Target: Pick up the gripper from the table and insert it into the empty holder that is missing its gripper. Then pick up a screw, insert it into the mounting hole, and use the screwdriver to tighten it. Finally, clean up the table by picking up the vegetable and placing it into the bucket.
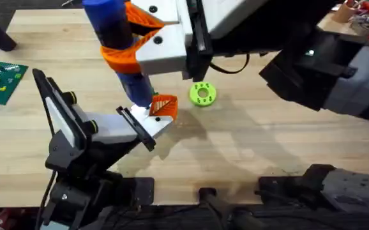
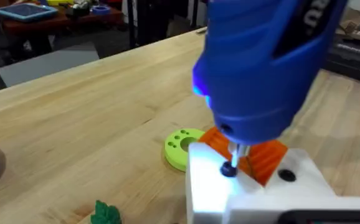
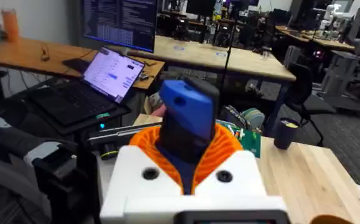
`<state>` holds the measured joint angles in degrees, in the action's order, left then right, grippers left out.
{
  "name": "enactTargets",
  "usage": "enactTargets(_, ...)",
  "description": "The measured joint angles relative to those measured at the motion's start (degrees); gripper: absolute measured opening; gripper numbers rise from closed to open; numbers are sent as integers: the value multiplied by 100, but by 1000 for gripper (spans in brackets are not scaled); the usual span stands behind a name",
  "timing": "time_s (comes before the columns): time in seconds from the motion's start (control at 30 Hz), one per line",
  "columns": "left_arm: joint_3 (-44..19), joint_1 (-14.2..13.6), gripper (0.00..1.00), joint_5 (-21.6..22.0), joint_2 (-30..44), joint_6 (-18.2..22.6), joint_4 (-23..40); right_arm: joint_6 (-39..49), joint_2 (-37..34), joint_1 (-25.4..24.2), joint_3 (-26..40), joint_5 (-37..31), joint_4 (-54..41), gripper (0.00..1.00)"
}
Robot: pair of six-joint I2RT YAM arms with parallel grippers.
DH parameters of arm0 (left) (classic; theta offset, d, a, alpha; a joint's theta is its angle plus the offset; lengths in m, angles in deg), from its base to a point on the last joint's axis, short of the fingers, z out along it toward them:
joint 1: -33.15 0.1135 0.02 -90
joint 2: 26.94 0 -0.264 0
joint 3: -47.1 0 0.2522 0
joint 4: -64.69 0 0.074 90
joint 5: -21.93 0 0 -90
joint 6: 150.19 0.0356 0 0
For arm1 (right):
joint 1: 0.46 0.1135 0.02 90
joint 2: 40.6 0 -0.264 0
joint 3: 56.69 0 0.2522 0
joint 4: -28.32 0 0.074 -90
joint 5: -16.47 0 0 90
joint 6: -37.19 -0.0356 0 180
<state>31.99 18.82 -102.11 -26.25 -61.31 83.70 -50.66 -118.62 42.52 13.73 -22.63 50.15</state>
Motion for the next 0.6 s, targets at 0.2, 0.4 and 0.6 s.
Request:
enactTargets(0.2, 0, 0, 7, 0, 0, 0, -1, 0, -5, 0, 0, 0, -1, 61)
enactTargets(0.4, 0, 0, 7, -2, 0, 0, 0, 4, -47, 0, 0, -4, -2, 60)
enactTargets(0.6, 0, 0, 7, 0, 0, 0, 0, 31, -52, 0, 0, -4, -2, 61)
